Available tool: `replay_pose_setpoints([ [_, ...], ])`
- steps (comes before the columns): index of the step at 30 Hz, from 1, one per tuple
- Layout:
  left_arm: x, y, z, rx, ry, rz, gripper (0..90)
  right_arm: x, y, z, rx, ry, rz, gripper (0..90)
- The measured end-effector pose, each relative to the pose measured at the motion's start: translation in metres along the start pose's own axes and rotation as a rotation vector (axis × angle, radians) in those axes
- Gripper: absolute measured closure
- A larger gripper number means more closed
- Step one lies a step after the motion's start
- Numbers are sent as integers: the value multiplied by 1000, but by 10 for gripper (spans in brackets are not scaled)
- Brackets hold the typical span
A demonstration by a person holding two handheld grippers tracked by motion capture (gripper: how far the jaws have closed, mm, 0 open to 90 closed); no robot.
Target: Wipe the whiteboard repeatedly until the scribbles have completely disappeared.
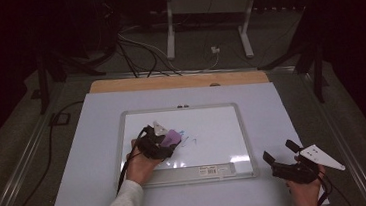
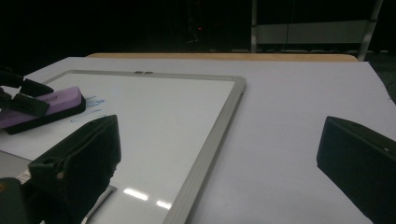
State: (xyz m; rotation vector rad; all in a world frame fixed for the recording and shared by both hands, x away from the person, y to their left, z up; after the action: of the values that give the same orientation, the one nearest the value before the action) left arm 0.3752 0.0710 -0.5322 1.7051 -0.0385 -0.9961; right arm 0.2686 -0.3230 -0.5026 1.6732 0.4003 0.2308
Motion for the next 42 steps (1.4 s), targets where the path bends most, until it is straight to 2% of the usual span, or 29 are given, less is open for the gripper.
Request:
replay_pose_setpoints([
  [3,2,0,-20,-50,83,2,420,0,0,0,1,-1,-2,3],
  [5,5,0,-27,-95,96,4,420,1,0,-1,1,1,-3,3],
  [6,6,1,-28,-101,97,5,420,1,-1,-1,0,2,-5,3],
  [8,7,2,-24,-82,101,2,421,1,-1,-1,-2,3,-5,3],
  [9,8,3,-20,-82,84,6,420,2,-1,-1,-2,4,-5,3],
  [13,10,6,3,-33,23,10,420,2,-1,-2,-3,7,-7,3],
  [15,11,8,19,-6,-28,15,420,2,-1,-3,-3,8,-7,3],
  [17,13,9,36,8,-119,24,420,2,-1,-3,-4,8,-8,3],
  [18,14,10,43,38,-137,27,420,3,-1,-3,-4,8,-8,3],
  [19,14,11,46,56,-124,23,420,2,-1,-3,-4,8,-8,3],
  [22,15,12,40,41,-97,16,420,1,0,-2,-3,5,-4,3],
  [25,15,12,20,19,-5,9,420,0,0,0,-1,1,1,3],
  [27,14,10,2,-11,61,3,421,0,0,1,4,-2,0,3],
  [29,14,8,-16,-64,116,4,421,0,0,0,3,-1,0,3],
  [30,14,7,-22,-97,130,7,421,0,0,0,1,0,0,3],
  [32,17,8,-28,-139,140,13,420,1,0,-1,-1,2,-2,3],
  [34,19,10,-26,-128,148,10,420,1,-1,-1,1,2,-5,3],
  [36,22,12,-19,-128,130,12,421,1,-1,-1,-1,3,-4,3],
  [38,25,15,-8,-110,103,14,421,2,-1,-2,-2,5,-4,3],
  [42,28,19,19,-50,-23,24,421,1,0,-1,-1,5,-4,3],
])
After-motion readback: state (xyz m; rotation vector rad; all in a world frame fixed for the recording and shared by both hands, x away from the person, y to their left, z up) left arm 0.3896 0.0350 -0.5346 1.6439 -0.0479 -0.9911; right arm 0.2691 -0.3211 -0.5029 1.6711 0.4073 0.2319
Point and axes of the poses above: each handheld gripper's, and its own axes: x roughly forward along the jaws, y roughly out of its top, z roughly to its right, the point moved 5 cm from there along x, roughly forward along the jaws, and after that the axes turned 13 degrees about z, right-handed, at the moved point
